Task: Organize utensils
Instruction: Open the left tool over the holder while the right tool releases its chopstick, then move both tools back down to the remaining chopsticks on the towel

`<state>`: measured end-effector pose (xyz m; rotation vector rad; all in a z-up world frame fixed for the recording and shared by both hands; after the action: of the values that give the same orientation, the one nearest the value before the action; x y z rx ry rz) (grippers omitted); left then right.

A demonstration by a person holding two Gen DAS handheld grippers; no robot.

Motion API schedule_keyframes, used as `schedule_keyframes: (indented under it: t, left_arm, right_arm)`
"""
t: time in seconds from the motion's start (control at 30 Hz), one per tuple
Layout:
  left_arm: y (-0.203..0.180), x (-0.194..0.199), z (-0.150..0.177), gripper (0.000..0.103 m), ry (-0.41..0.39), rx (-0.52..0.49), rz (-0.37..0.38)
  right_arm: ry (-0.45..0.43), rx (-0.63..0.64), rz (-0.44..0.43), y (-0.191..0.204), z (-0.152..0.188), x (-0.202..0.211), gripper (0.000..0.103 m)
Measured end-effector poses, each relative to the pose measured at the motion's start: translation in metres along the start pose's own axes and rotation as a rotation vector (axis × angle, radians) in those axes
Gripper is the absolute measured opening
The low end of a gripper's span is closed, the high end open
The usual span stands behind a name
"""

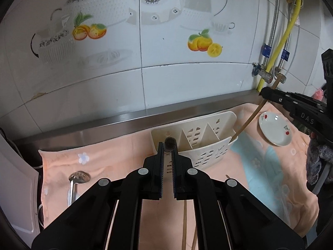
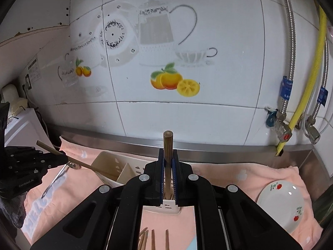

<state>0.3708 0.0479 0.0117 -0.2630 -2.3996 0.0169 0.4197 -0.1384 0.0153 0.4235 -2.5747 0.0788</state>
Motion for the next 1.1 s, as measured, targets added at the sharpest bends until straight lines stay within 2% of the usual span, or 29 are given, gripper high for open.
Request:
schedule_keyframes:
  t: [0.17, 0.3, 0.37, 0.6, 0.67, 0.87, 1.1]
  left_arm:
    - [0.000, 0.005, -0.001, 0.008, -0.013, 0.002, -0.007]
    - [0.000, 0.013, -0.001, 0.009, -0.028, 0.007, -0.011]
    - [-0.001, 0.021, -0.001, 0.020, -0.042, 0.007, -0.014]
    - [-0.009, 0.057, 0.008, 0.029, -0.102, -0.003, -0.014]
    - [-0.011, 0.069, 0.015, 0.032, -0.119, -0.002, -0.011]
    - [-0.018, 0.091, 0.047, 0.033, -0.134, -0.008, 0.003]
    - [-0.029, 0.098, 0.102, 0.033, -0.122, -0.025, 0.014]
  right_arm:
    - [0.002, -0.004, -0.002, -0.001, 0.000, 0.000, 0.008]
    - [-0.012, -0.008, 0.005, -0.002, -0.002, 0.009, 0.021]
    - [-0.020, -0.003, 0.006, -0.002, -0.003, 0.015, 0.021]
    - [-0.070, 0.009, 0.000, 0.000, 0.001, 0.057, 0.033]
    - [-0.078, 0.008, -0.007, 0.002, 0.007, 0.069, 0.037]
    - [-0.080, 0.020, -0.031, 0.009, 0.038, 0.102, 0.039]
    - [-0.042, 0.010, -0.074, 0.015, 0.095, 0.124, 0.040]
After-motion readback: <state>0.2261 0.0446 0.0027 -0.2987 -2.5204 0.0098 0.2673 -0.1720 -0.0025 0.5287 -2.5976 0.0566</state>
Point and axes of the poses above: each gripper's, at about its wrist camera, not at the fingertips, and x roughly against the way its jaws point, y to its left, z to its underside, the point moved 4 cm from there along -x, roughly the way its jaws point, and after that the axes turned 5 degrees about z, right-handed, at the moved point
